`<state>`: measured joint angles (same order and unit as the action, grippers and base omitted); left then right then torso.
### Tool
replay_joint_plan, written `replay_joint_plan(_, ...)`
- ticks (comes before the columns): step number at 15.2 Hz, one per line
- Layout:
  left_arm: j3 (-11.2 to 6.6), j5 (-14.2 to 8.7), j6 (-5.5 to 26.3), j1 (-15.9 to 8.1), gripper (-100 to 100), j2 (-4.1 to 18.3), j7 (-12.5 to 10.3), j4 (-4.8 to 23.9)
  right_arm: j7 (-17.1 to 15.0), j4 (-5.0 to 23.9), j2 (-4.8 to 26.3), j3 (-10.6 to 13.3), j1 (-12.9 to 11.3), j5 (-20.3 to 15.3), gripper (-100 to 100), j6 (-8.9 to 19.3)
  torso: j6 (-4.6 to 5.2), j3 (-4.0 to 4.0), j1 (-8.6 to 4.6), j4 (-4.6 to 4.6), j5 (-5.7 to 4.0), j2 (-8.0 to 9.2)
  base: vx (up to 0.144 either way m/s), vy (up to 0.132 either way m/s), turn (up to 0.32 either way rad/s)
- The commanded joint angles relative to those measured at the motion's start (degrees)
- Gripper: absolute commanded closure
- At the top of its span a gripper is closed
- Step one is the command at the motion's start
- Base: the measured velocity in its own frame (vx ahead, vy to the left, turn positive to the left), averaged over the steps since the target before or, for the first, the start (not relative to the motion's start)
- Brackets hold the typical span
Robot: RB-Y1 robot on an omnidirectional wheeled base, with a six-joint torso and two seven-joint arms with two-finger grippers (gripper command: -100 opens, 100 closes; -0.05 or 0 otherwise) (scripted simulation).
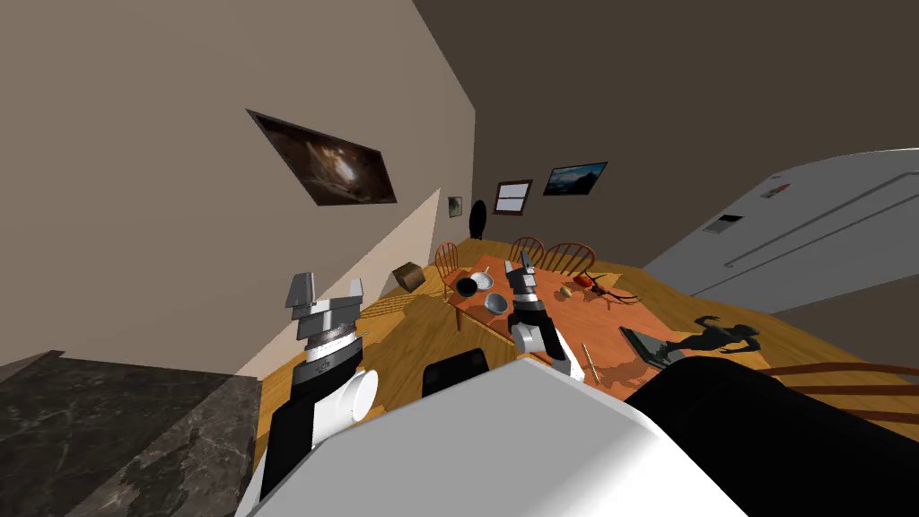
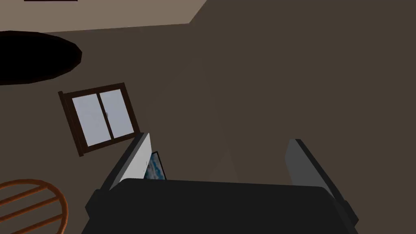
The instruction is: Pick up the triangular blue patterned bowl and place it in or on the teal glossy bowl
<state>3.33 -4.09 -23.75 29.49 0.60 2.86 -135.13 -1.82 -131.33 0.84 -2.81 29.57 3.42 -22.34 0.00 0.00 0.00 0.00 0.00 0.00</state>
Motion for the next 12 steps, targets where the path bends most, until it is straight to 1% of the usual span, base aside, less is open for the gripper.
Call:
replay_joint_plan(1,0.00,0.0,0.0,0.0,0,0.0,0.0,0.0,0.1,0.5,1.8,0.0,0.2,-0.3,-100,0.0,0.00,0.00,0.00,0.00,0.00,0.00,-0.022,0.024,0.033)
replay_joint_plan(3,0.01,0.0,0.0,0.0,0,0.0,0.0,0.0,0.4,1.8,4.6,0.1,0.8,-1.0,-100,0.1,-0.01,0.07,0.16,0.02,0.03,0.14,-0.076,0.082,0.082)
replay_joint_plan(4,0.01,0.0,0.0,0.0,0,0.0,0.0,0.0,0.4,1.8,4.8,0.1,0.8,-1.0,-100,0.1,-0.01,0.15,0.31,0.05,0.06,0.28,-0.096,0.093,0.044)
replay_joint_plan(6,0.01,0.0,0.0,0.0,0,0.0,0.0,0.0,1.0,3.9,7.8,0.2,1.6,-2.1,-100,0.2,-0.01,0.21,0.32,0.08,0.07,0.38,-0.110,0.086,0.083)
replay_joint_plan(7,0.01,0.0,0.0,0.0,0,0.0,0.0,0.0,1.0,3.9,8.2,0.2,1.6,-2.1,-100,0.2,-0.01,0.26,0.35,0.09,0.07,0.47,-0.114,0.086,0.075)
replay_joint_plan(8,0.01,0.0,0.0,0.0,0,0.0,0.0,0.0,1.3,5.2,10.1,0.2,2.2,-2.7,-100,0.3,-0.01,0.28,0.35,0.11,0.08,0.49,-0.103,0.089,0.093)
replay_joint_plan(9,0.01,0.0,0.0,0.0,0,0.0,0.0,0.0,1.3,5.2,10.1,0.2,2.2,-2.7,-100,0.3,-0.01,0.28,0.37,0.10,0.08,0.48,-0.079,0.079,0.073)
replay_joint_plan(10,0.01,0.0,0.0,0.0,0,0.0,0.0,0.0,1.8,6.8,12.1,0.3,2.7,-3.5,-100,0.4,-0.01,0.25,0.34,0.10,0.08,0.43,-0.072,0.070,0.100)
replay_joint_plan(11,0.01,0.0,0.0,0.0,0,0.0,0.0,0.0,1.8,6.8,12.1,0.3,2.7,-3.5,-100,0.4,-0.02,0.22,0.30,0.08,0.07,0.39,-0.067,0.063,0.094)
replay_joint_plan(12,0.01,0.0,0.0,0.0,0,0.0,0.0,0.0,2.2,8.6,14.1,0.4,3.4,-4.4,-100,0.5,-0.01,0.21,0.27,0.08,0.06,0.35,-0.080,0.069,0.123)
